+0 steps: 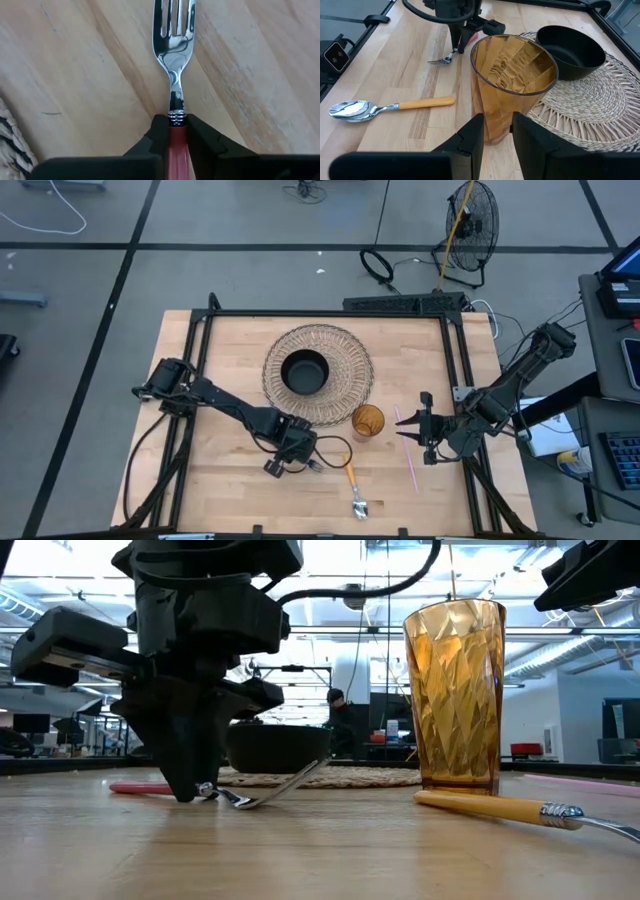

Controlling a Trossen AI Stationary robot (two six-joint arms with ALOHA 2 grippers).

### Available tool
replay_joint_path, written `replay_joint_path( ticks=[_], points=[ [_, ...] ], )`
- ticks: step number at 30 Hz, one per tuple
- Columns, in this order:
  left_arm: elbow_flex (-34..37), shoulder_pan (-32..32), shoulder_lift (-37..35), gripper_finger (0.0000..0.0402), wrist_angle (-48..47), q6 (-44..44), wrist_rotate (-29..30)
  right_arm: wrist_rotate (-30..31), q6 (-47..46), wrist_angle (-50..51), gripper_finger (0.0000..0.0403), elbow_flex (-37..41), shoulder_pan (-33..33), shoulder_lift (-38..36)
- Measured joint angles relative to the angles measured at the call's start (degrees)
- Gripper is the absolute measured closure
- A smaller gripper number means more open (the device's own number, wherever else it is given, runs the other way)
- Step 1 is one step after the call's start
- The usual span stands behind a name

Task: Pick & Place Utensil
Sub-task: Put the pink fork into the black bowl on the woven mat

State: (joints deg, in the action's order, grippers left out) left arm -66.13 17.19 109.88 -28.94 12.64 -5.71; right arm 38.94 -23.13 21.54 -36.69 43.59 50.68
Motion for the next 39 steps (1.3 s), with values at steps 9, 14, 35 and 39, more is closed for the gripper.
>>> replay_joint_path(
  ticks=[9,14,35,39],
  points=[
    [0.22,1.61,-2.89,0.036,-1.21,0.19,12.99,0.0,0.0,-0.02,0.0314,0.0,0.0,0.0],
    [0.21,3.06,-2.89,0.0354,-1.37,0.53,18.56,-0.01,0.0,-0.04,0.0314,0.0,0.0,0.0],
    [0.03,4.97,-3.08,0.0351,-5.48,-0.46,33.59,-0.02,-0.18,-0.07,0.0314,0.0,0.0,0.0],
    [0.03,4.97,-3.09,0.0355,-6.57,-0.8,35.56,0.0,-0.2,-0.07,0.0314,0.0,0.0,0.0]
  ],
)
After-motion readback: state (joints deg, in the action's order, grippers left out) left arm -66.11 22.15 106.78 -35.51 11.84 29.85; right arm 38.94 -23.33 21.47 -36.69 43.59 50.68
